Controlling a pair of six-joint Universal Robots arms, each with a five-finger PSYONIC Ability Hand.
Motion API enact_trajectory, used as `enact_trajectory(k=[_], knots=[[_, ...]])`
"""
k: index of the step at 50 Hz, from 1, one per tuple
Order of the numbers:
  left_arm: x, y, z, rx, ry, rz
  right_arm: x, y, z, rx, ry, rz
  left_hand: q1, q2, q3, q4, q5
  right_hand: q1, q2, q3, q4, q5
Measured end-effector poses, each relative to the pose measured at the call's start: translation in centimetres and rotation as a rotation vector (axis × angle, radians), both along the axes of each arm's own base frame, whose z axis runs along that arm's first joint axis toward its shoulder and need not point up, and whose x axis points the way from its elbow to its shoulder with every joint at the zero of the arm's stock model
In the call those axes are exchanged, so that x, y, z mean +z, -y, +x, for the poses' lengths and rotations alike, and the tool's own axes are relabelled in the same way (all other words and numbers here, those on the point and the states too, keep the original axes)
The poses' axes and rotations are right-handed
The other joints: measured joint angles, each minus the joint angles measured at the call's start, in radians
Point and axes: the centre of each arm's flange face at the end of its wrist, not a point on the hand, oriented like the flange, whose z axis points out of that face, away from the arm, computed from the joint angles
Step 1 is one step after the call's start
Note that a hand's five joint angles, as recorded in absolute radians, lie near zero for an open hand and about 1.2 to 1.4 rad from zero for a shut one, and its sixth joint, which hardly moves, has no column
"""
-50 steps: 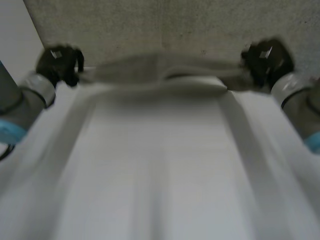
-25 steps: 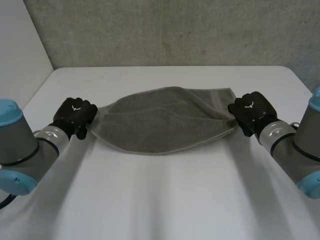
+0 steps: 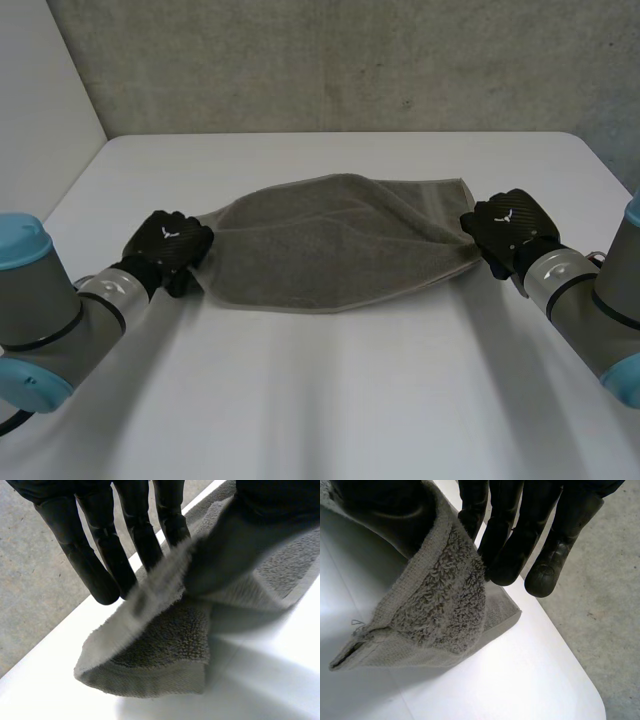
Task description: Fold the towel.
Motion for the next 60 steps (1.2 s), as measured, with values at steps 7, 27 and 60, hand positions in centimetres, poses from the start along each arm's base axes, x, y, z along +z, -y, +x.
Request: enact_trajectory(k=[7,27,60], knots=[[1.5,0.6,0.3,0.018,-0.007,-0.044,1.4,0.3,-0.3,-0.017,0.005,-0.039,0.048,0.085,0.113,0.093,0.078,0.000,0.000,0.000,0.000,0.000],[19.7,-2.1,2.0,0.077,-0.285,-0.277,20.5,-4.6,-2.1,-0.043,0.036,-0.259,0.048,0.091,0.116,0.093,0.078,0.000,0.000,0.000,0.000,0.000],[16.0,11.2,-4.1,0.211,-0.112,-0.283,11.3,11.0,3.6,-0.142,-0.083,-0.344,0.048,0.099,0.120,0.093,0.078,0.000,0.005,0.000,0.000,0.000]])
